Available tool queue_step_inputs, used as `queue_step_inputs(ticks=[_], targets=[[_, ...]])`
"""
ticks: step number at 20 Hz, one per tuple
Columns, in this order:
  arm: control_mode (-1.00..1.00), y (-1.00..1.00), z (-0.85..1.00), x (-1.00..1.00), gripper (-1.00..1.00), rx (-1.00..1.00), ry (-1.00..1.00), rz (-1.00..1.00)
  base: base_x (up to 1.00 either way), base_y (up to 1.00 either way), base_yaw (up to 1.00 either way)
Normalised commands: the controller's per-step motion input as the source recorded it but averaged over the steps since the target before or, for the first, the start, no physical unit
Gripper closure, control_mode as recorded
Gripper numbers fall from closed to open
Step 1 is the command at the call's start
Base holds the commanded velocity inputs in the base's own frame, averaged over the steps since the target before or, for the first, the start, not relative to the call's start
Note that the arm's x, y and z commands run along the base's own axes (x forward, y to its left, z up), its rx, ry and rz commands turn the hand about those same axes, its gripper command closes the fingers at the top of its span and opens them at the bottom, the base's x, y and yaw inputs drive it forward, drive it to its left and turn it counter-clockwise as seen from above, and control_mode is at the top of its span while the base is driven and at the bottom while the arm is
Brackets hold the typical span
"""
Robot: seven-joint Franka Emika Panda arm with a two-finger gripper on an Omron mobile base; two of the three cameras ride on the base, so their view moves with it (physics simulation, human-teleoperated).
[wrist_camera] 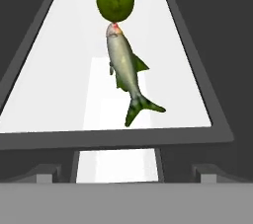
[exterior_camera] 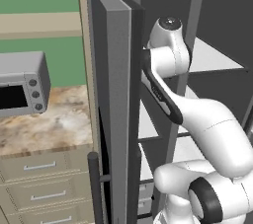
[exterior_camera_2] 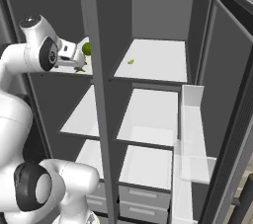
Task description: Pick up the frozen fish from the freezer, place it on any shelf in the fridge, and close the fridge and freezer doors when done.
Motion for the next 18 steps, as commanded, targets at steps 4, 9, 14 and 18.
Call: queue_step_inputs(ticks=[4,9,14,18], targets=[[-1.0,-0.01,-0.01,0.42,-1.0,0.0,0.0,0.0,0.0,0.0,0.0],[-1.0,0.0,-0.06,0.51,-1.0,0.0,0.0,0.0,0.0,0.0,0.0],[-1.0,-0.06,-0.19,0.47,-1.0,0.0,0.05,0.0,0.0,0.0,0.0],[-1.0,-0.2,-0.4,0.31,-1.0,0.0,0.06,0.02,0.0,0.0,0.0]])
